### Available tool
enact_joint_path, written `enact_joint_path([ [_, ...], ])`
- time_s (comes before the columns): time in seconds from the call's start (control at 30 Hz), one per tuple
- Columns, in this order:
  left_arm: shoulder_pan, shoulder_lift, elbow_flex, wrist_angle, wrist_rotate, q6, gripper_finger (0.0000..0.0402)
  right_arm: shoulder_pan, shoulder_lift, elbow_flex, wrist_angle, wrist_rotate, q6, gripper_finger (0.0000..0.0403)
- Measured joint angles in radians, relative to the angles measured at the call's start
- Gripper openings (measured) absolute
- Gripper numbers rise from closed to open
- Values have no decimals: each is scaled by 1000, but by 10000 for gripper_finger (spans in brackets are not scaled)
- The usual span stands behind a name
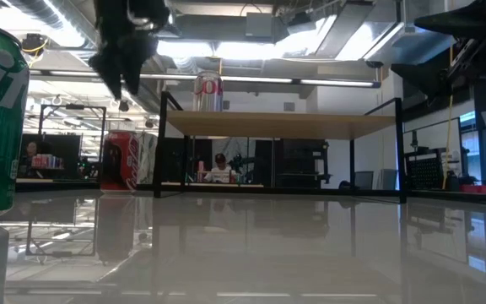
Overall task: Place canned beverage on shelf
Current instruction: Put the top red-white soda can on the shelf
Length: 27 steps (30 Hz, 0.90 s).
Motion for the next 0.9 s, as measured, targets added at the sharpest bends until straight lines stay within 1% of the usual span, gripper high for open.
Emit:
enact_joint_path([
  [0.13,4,0,-91,60,0,32,331,0,0,0,0,0,0,381],
  [0.27,4,0,-141,158,0,23,331,0,0,0,0,0,0,381],
  [0.47,4,0,-181,197,-7,-73,331,0,0,0,0,0,0,381],
  [0.7,0,0,-217,202,-66,-206,331,0,0,0,-1,-1,0,381],
  [0.9,-14,0,-294,289,-72,-286,331,0,0,0,-1,-1,0,381],
])
